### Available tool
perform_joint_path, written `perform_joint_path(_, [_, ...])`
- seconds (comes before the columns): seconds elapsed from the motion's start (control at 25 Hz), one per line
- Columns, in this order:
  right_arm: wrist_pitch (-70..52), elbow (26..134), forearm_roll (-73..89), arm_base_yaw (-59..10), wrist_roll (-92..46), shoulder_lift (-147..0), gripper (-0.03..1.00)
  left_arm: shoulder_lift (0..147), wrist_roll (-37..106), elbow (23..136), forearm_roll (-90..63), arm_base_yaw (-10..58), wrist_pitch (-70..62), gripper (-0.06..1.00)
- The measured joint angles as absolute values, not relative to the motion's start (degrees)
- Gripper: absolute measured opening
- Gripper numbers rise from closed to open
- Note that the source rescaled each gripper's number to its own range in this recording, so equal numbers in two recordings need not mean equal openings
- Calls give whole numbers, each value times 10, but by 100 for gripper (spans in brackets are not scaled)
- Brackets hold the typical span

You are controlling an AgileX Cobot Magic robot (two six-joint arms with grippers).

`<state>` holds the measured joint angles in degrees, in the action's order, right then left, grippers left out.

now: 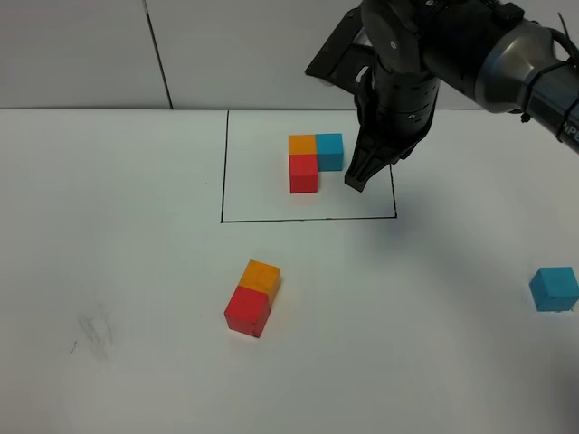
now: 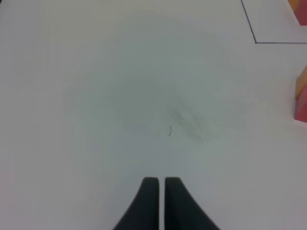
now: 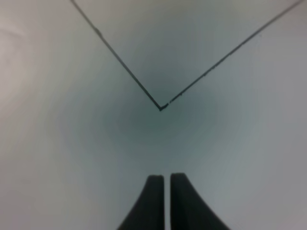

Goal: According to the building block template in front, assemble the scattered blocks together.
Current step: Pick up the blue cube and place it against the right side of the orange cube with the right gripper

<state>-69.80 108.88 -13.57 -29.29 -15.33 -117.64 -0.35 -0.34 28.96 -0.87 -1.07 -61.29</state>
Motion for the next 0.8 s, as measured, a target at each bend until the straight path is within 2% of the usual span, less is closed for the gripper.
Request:
perform_joint_path(0.28, [-697, 1054, -116, -253, -122, -1145, 0, -4, -3, 290, -9, -11, -613, 0])
perform_joint_path(0.8, [-697, 878, -115, -155, -100, -972, 0, -4, -3, 290, -9, -11, -613, 0])
